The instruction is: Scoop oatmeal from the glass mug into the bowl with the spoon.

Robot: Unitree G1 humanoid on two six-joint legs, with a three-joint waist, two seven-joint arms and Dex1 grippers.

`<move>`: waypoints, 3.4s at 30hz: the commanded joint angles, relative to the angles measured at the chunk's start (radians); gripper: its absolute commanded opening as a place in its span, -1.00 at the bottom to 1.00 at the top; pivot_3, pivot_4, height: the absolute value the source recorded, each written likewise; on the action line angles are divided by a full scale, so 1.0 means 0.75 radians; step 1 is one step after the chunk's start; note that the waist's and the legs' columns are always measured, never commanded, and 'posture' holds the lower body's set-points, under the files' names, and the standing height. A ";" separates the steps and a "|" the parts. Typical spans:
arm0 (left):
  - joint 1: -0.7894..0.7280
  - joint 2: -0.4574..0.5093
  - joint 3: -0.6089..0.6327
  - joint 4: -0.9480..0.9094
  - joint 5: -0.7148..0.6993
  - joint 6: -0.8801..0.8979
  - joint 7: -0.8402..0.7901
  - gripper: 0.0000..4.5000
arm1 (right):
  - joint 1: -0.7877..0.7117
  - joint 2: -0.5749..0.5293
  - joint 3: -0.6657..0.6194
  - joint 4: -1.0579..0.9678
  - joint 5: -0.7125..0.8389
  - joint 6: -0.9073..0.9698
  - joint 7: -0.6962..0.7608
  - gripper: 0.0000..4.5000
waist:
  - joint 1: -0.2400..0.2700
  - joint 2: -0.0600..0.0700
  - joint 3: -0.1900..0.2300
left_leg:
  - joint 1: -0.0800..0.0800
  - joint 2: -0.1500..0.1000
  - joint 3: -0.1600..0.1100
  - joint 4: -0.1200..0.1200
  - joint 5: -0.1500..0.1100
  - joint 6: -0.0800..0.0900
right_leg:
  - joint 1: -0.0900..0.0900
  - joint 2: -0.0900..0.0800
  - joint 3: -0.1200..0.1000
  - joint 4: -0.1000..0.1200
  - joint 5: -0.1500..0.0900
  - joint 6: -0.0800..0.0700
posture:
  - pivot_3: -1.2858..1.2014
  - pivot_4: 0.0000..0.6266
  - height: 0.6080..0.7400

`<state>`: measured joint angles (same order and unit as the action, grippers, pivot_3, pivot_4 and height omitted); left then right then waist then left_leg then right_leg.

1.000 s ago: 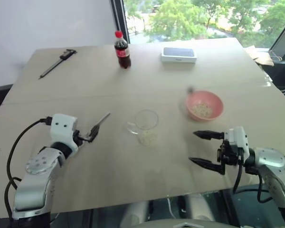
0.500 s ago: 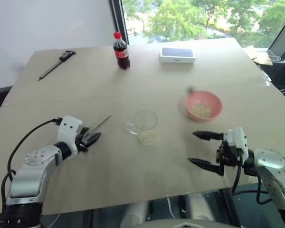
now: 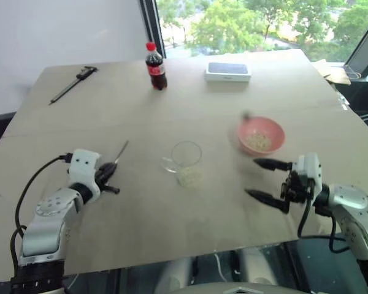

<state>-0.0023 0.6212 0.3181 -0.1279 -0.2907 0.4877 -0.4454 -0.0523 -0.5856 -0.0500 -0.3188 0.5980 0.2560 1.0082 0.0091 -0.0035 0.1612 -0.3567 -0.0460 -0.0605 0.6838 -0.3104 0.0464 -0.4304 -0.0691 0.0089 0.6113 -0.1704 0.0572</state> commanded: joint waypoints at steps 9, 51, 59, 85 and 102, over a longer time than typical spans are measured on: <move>-0.455 0.053 -0.065 -0.332 0.048 -0.117 0.054 -0.99 | -0.669 0.131 -0.129 0.079 0.299 0.473 -0.485 1.00 | 0.003 -0.007 0.005 | -0.017 -0.005 -0.001 0.000 0.003 -0.006 | -0.013 -0.004 -0.001 -0.003 0.002 -0.002 | 0.03 -0.52 1.00; -0.628 -0.003 -0.359 -0.326 0.033 -0.257 -0.269 -1.00 | -1.263 0.659 -0.121 0.506 0.489 0.904 -0.802 -0.97 | -0.039 -0.006 0.005 | -0.032 -0.006 0.001 0.004 0.006 -0.009 | -0.036 -0.002 0.002 0.017 0.002 -0.002 | 0.03 -0.52 1.00; -0.651 -0.006 -0.345 -0.317 0.068 -0.257 -0.234 -0.39 | -1.265 0.681 -0.125 0.519 0.459 0.899 -0.811 -1.00 | -0.039 -0.006 0.005 | -0.032 -0.006 0.001 0.004 0.007 -0.009 | -0.036 -0.002 0.002 0.017 0.002 -0.002 | 0.03 -0.52 1.00; 0.131 0.009 0.191 -0.605 -0.475 0.019 -0.406 0.47 | -1.277 0.531 -0.470 0.634 0.445 0.869 -1.138 -1.00 | -0.067 -0.005 0.005 | -0.030 -0.005 0.003 0.003 0.007 -0.010 | -0.037 -0.001 0.005 0.018 0.002 -0.003 | 0.03 -0.52 1.00; 0.241 -0.004 0.003 -0.422 -0.255 -0.242 -0.466 0.47 | -1.238 0.461 -0.594 0.505 0.609 0.981 -1.371 -1.00 | -0.064 -0.004 0.005 | -0.030 -0.005 0.003 0.003 0.006 -0.009 | -0.036 -0.002 0.005 0.018 0.002 -0.003 | 0.03 -0.52 1.00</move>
<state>0.1900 0.6172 0.3285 -0.4405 -0.4916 0.3349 -0.8001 -0.9594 -0.2266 -0.4807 0.1132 1.0221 1.0016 -0.0143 -0.0392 -0.0068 0.1651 -0.3793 -0.0494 -0.0576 0.6859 -0.3056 0.0396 -0.4575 -0.0704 0.0132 0.6245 -0.1692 0.0550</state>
